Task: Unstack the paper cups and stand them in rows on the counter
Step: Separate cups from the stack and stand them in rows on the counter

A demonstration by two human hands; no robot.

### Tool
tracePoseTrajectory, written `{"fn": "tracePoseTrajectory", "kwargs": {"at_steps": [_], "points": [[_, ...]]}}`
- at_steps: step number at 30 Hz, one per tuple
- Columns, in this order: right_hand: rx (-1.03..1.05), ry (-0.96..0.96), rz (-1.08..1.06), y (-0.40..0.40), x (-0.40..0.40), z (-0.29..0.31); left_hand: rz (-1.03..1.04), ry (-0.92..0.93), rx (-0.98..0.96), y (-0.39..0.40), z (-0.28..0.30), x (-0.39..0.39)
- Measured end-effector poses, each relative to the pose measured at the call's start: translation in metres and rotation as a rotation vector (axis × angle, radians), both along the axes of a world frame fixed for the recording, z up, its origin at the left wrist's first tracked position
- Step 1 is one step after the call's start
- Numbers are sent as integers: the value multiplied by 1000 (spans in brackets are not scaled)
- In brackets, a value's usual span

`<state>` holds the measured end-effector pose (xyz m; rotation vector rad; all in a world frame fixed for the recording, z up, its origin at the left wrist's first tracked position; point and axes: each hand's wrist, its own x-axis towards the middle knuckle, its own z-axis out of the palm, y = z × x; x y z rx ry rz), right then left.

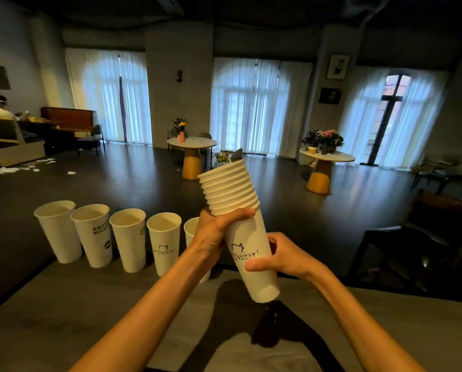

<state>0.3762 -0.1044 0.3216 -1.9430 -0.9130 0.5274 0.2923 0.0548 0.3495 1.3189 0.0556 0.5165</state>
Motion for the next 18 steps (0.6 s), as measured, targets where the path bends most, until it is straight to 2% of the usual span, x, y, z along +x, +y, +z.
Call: {"fn": "tracePoseTrajectory", "kwargs": {"at_steps": [5, 9, 14, 16, 18], "points": [[107, -111, -96, 0, -2, -24, 155, 23, 116, -10, -14, 5], [188, -175, -258, 12, 6, -60, 263, -3, 75, -3, -9, 13], [133, 27, -442, 29, 27, -102, 299, -130, -62, 37, 23, 12], [121, 115, -466, 39, 39, -111, 304, -178, -146, 57, 30, 8], [88, 116, -454, 48, 47, -116, 313, -205, -189, 75, 31, 3]]}}
